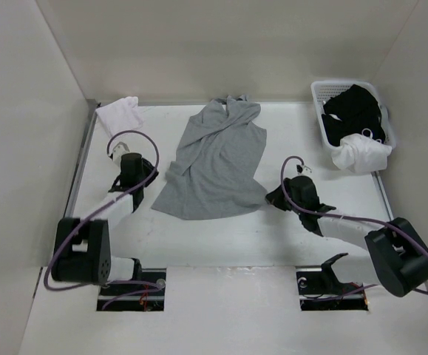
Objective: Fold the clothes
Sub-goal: Flatten the tank top out
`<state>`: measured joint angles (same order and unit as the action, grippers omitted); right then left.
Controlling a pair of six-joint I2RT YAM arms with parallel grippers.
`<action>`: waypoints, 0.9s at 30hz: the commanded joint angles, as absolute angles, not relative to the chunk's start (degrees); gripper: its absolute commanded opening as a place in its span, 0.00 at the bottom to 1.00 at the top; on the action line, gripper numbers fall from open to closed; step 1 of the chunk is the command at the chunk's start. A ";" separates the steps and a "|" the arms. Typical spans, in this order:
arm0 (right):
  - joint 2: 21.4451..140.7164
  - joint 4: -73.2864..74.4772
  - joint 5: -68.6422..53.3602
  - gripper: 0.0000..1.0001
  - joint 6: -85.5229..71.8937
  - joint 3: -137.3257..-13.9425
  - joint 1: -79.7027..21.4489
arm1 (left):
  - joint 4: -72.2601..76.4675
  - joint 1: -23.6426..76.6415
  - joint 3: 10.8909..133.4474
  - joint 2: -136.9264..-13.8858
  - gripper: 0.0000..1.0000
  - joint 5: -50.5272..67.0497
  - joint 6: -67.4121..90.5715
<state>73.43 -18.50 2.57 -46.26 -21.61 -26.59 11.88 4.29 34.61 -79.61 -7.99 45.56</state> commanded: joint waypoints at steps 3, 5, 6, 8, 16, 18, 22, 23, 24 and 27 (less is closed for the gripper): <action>71.10 -20.92 3.86 0.07 -45.61 -21.53 -25.88 | 1.69 8.38 25.24 -65.59 0.26 -16.52 44.64; 70.75 -21.18 4.39 0.16 -45.79 -21.27 -25.88 | -3.23 9.70 23.21 -62.59 0.31 -17.75 45.96; 70.49 -21.27 4.48 0.23 -45.97 -21.18 -25.88 | -5.51 10.32 22.77 -61.80 0.32 -18.45 47.10; 69.79 -21.36 4.66 0.29 -46.05 -20.92 -25.97 | -8.86 11.11 22.41 -61.70 0.34 -19.51 48.60; 66.53 -20.65 6.15 0.31 -45.79 -19.78 -26.23 | -9.58 13.05 22.76 -68.11 0.31 -20.12 49.04; 66.45 -20.65 6.24 0.31 -45.79 -19.69 -26.23 | -9.49 13.49 23.11 -68.55 0.31 -20.56 49.04; 65.83 -20.74 6.33 0.31 -46.05 -19.42 -26.23 | -9.23 14.54 23.20 -69.43 0.24 -20.39 49.04; 65.40 -20.66 6.42 0.31 -46.05 -19.25 -26.23 | -9.05 14.54 23.12 -69.52 0.22 -20.04 49.13; 65.04 -20.65 6.42 0.31 -46.05 -19.07 -26.23 | -8.88 14.63 22.94 -69.43 0.18 -19.78 49.13; 64.07 -20.30 6.68 0.35 -46.14 -18.55 -25.88 | -8.79 14.02 22.68 -67.42 0.08 -18.81 49.13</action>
<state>65.76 -18.48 5.58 -46.30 -19.31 -26.22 -5.82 14.04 23.42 -67.92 -20.78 48.62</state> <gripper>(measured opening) 0.340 0.098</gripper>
